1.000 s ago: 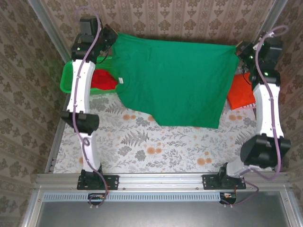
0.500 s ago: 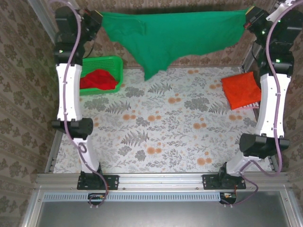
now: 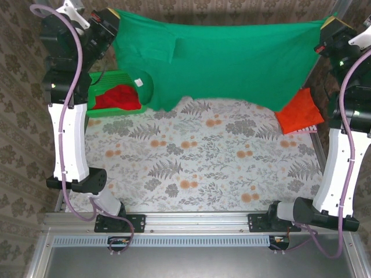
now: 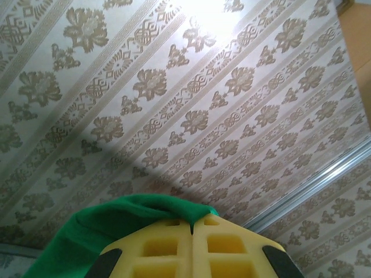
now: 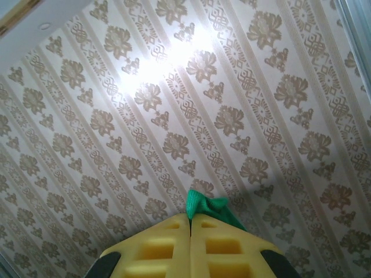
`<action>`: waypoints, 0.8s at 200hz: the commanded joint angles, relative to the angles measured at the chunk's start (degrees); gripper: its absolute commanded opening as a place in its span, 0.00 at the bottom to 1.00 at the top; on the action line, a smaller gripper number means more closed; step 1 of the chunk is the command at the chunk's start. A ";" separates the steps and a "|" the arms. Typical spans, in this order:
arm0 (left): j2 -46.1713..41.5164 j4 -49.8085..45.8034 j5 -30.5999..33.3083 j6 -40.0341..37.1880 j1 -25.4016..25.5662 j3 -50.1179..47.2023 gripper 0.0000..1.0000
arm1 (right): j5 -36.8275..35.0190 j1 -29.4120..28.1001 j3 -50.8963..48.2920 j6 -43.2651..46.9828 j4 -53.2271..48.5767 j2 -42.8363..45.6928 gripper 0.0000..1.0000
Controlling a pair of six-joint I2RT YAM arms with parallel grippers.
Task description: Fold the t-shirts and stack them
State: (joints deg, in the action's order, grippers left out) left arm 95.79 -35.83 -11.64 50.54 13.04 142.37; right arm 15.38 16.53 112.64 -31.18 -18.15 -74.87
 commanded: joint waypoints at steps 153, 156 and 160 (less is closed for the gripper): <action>18.55 0.22 0.47 0.12 -3.77 18.59 0.00 | 3.04 0.63 19.23 -3.05 0.31 -24.35 0.00; 18.51 0.30 0.48 0.36 -3.95 18.52 0.00 | 3.19 0.66 20.46 -3.03 -0.16 -25.06 0.00; 18.43 0.47 0.36 0.63 -4.21 18.48 0.00 | 3.21 0.65 22.15 -3.01 -0.92 -25.91 0.00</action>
State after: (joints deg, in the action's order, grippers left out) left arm 114.76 -37.91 -12.23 49.74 11.16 157.36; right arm 18.70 16.62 125.58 -33.39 -18.28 -98.41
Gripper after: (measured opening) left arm 0.052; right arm 0.047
